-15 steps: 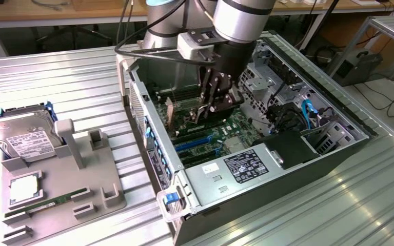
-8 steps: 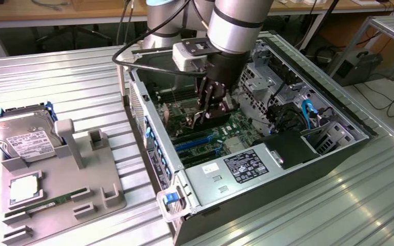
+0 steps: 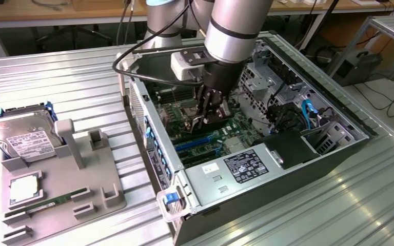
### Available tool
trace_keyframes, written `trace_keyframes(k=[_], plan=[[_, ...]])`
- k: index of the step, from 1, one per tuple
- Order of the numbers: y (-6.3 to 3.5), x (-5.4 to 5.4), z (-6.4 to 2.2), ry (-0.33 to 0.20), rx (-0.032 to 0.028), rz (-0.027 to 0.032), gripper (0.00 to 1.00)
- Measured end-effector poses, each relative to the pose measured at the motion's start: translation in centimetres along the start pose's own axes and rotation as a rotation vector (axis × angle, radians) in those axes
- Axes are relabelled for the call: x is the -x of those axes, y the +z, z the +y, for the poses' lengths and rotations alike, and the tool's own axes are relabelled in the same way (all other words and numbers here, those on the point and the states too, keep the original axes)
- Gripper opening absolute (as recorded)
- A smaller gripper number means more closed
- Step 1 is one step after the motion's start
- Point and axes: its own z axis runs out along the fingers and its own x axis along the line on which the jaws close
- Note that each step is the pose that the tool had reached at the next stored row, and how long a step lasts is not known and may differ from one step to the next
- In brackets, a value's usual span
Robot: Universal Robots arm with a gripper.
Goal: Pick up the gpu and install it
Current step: 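Insert the gpu into the slot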
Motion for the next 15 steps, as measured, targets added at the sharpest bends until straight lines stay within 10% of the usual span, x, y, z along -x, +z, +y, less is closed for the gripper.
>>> trace_keyframes(k=[5, 7, 15], plan=[[3.28, 0.0, 0.42, -0.003, 0.0003, -0.0094, 0.26], [3.06, 0.0, 0.19, -0.001, 0.0471, -0.0085, 0.26], [4.01, 0.0, -0.21, 0.029, 0.0518, -0.0014, 0.26]])
